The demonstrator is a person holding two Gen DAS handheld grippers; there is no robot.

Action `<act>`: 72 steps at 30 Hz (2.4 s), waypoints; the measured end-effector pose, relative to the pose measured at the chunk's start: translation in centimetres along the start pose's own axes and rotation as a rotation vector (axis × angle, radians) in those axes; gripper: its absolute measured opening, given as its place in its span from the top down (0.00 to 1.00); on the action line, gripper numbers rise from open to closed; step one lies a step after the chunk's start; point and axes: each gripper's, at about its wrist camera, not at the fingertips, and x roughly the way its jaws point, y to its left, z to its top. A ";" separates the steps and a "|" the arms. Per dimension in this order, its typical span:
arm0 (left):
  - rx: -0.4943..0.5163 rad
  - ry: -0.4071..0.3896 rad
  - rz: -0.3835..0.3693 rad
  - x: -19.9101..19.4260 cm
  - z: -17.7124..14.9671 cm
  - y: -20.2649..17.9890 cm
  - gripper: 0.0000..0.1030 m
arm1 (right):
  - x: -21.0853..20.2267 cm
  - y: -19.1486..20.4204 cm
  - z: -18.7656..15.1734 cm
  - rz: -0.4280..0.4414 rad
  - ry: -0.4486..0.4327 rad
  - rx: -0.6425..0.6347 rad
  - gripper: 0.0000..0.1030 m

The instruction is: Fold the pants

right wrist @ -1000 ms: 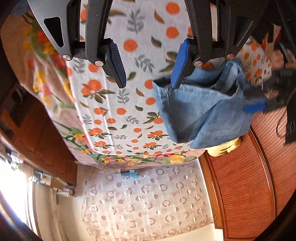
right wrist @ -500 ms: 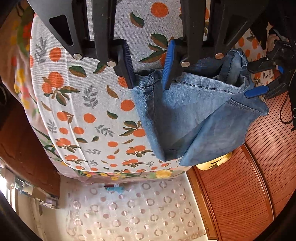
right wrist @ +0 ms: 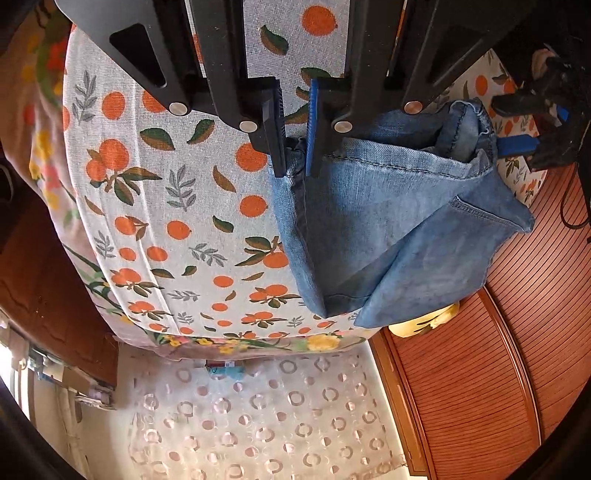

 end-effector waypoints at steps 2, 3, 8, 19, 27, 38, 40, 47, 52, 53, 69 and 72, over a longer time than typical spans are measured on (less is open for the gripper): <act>-0.005 0.019 0.002 0.5 -0.1 0.0 0.59 | -0.1 0.0 0.0 0.000 0.001 0.000 0.90; -0.006 0.028 0.006 0.7 -0.2 0.0 0.59 | -0.1 0.1 0.0 -0.001 0.000 0.000 0.90; 0.026 0.050 0.049 1.6 -0.4 -0.4 0.69 | -0.5 0.0 0.1 -0.003 -0.008 -0.004 0.91; -0.003 -0.076 0.052 -2.4 1.7 0.8 0.88 | -3.4 1.3 4.1 -0.007 -0.109 -0.068 0.92; -0.042 -0.198 0.106 -7.0 5.2 4.8 0.89 | -3.4 5.6 10.9 0.036 -0.185 -0.184 0.92; -0.133 -0.284 0.239 -12.7 5.4 12.7 0.89 | 3.5 14.1 19.7 0.121 -0.191 -0.330 0.92; -0.154 -0.279 0.251 -13.1 4.7 13.9 0.89 | 5.6 15.6 20.7 0.134 -0.171 -0.353 0.92; -0.200 -0.233 0.278 -13.3 1.4 16.6 0.89 | 11.4 19.4 23.5 0.200 -0.117 -0.380 0.92; -0.226 -0.205 0.278 -13.5 -0.8 17.6 0.89 | 14.3 22.0 23.9 0.230 -0.087 -0.408 0.92; -0.227 -0.198 0.277 -13.5 -1.1 17.7 0.89 | 14.8 22.5 23.8 0.234 -0.079 -0.416 0.92; -0.259 -0.186 0.356 -14.6 -2.6 18.5 0.65 | 12.3 18.9 21.3 0.210 -0.106 -0.429 0.76; -0.257 -0.199 0.362 -15.0 -2.5 18.5 0.57 | 10.9 17.2 18.7 0.189 -0.107 -0.422 0.75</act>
